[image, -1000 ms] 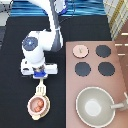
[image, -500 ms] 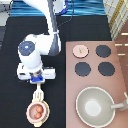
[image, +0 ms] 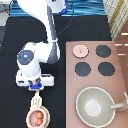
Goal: Take the lid off the pot, put the pot on the plate, and use the tool to push the pot to the front of the table.
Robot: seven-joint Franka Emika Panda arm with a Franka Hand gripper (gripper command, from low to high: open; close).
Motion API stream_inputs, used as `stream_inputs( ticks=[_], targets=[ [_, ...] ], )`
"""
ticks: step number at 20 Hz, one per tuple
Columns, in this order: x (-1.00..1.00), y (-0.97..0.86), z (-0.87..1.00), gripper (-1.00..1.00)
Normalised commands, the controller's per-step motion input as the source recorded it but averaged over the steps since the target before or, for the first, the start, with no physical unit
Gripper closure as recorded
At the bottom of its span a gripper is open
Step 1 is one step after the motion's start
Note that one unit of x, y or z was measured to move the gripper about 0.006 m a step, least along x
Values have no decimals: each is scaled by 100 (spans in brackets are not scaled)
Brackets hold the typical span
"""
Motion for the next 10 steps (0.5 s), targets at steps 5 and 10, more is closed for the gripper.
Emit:
stream_inputs(
  ticks=[5, 10],
  targets=[
    [-64, 13, 48, 100],
    [-64, 5, 34, 100]
  ],
)
